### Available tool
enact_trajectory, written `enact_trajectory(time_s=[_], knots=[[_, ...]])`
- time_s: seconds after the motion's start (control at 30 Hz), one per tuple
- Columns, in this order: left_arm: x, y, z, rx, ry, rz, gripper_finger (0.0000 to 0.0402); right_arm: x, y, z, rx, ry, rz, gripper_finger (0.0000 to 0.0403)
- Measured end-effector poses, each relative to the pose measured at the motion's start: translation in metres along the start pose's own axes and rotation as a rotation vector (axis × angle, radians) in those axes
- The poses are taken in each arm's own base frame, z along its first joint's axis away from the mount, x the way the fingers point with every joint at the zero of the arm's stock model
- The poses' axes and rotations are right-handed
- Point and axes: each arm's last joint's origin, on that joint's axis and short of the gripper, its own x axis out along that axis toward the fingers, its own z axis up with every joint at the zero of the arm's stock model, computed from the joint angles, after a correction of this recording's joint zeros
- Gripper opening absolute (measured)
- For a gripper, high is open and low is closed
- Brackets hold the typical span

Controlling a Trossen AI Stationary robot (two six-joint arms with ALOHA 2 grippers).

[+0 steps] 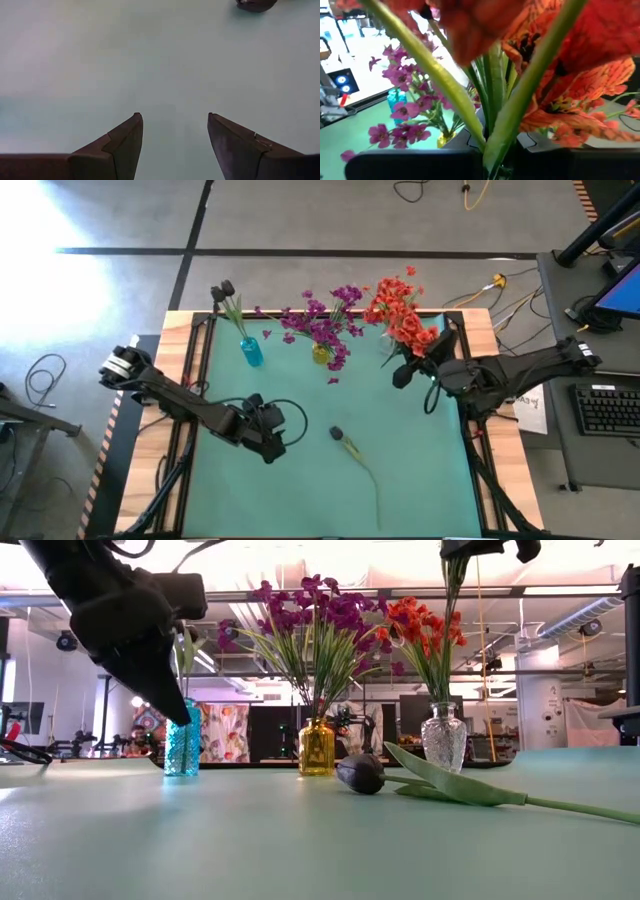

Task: Sort flowers into vase by color
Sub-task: Put the orange flowers into the transparent vase

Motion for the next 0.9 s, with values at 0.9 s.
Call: enact_trajectory(time_s=[0.9], knots=[[0.020, 0.007, 0.010, 0.104, -0.030, 0.085, 0.0208, 0.040, -0.050, 0.021, 0.082, -0.055, -0.242, 0.0028]])
